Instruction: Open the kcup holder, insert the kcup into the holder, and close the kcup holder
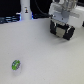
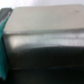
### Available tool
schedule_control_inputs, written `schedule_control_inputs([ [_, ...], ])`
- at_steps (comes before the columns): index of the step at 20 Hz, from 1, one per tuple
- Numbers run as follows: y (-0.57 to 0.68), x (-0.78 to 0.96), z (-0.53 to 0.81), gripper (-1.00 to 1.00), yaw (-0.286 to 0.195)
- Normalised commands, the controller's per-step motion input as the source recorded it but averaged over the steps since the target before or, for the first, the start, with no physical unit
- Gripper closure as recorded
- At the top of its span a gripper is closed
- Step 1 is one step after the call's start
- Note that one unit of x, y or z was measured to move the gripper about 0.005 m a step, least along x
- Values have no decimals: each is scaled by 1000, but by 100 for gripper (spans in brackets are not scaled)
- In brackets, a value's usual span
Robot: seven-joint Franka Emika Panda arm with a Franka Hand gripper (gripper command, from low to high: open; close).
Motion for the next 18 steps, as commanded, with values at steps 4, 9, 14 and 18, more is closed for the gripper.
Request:
schedule_control_inputs([
  [4,-378,943,148,100,-56],
  [9,-397,920,131,100,-58],
  [14,-406,910,106,100,-58],
  [18,-440,862,79,100,-58],
])
